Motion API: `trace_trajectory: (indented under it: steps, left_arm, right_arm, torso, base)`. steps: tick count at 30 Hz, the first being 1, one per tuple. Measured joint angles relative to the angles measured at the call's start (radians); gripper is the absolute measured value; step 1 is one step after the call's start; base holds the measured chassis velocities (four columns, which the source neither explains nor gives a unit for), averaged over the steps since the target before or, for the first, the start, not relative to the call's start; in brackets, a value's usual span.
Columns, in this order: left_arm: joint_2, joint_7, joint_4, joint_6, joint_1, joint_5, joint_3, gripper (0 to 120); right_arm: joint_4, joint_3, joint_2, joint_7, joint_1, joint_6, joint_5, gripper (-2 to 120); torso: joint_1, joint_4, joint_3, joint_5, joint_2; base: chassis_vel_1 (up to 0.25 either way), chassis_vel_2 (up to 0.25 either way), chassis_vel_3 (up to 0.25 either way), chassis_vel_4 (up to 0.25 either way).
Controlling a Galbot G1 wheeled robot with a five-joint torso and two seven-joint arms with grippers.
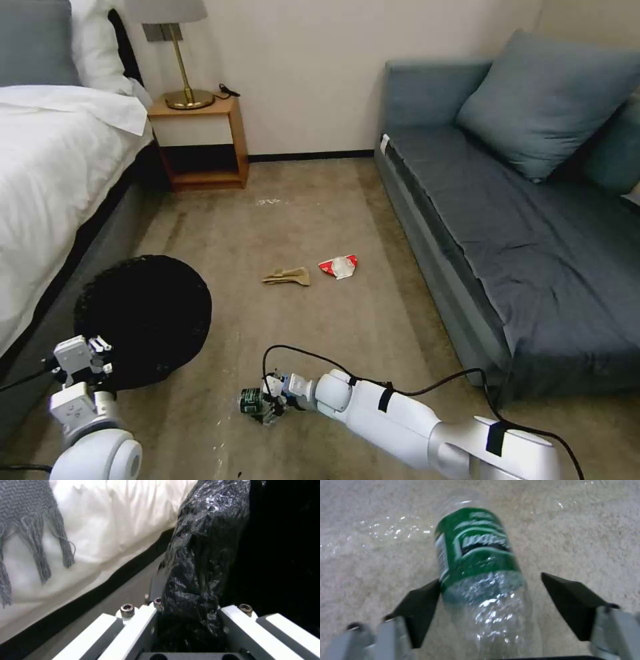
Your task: Pick up the trash bin, then pick up the garbage on the floor and place it into the trash bin.
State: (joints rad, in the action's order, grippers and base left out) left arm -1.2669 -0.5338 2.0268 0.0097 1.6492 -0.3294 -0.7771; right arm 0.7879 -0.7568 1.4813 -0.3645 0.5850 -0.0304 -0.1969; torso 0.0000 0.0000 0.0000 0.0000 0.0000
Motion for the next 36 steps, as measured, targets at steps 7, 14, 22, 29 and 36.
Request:
trace_trajectory:
  steps: [7, 14, 22, 29, 36]
  left_arm:
    - [-0.006, 0.001, -0.001, -0.008, 0.004, -0.008, 0.001, 4]
    - [-0.017, 0.001, 0.007, -0.009, 0.009, -0.011, -0.003, 4]
    - [-0.031, 0.001, 0.009, -0.019, 0.030, -0.008, -0.010, 4]
    - [-0.067, 0.001, 0.035, -0.024, 0.052, 0.000, 0.000, 4]
    - [-0.102, -0.007, 0.027, -0.011, 0.028, 0.011, 0.032, 4]
  right_arm:
    - [-0.021, 0.031, -0.006, -0.025, 0.017, -0.025, 0.034, 50]
    - [-0.011, 0.076, -0.019, -0.035, 0.026, -0.039, 0.058, 33]
    - [0.104, 0.233, -0.051, -0.016, 0.036, -0.031, -0.006, 28]
    - [0.314, 0.445, -0.105, 0.059, 0.018, -0.011, -0.198, 28]
    - [0.545, 0.441, -0.148, 0.080, 0.010, 0.000, -0.437, 28]
  torso:
    - [0.000, 0.0000, 0.000, 0.0001, 0.000]
    - [0.000, -0.0001, 0.000, 0.0002, 0.000]
    - [0.000, 0.0000, 0.000, 0.0000, 0.000]
    - [0.000, -0.0002, 0.000, 0.0001, 0.000]
    - [0.000, -0.0001, 0.000, 0.0001, 0.000]
  base:
    - [0.000, 0.000, 0.000, 0.000]
    - [0.000, 0.000, 0.000, 0.000]
    - [0.000, 0.000, 0.000, 0.000]
    - [0.000, 0.000, 0.000, 0.000]
    - [0.000, 0.000, 0.000, 0.000]
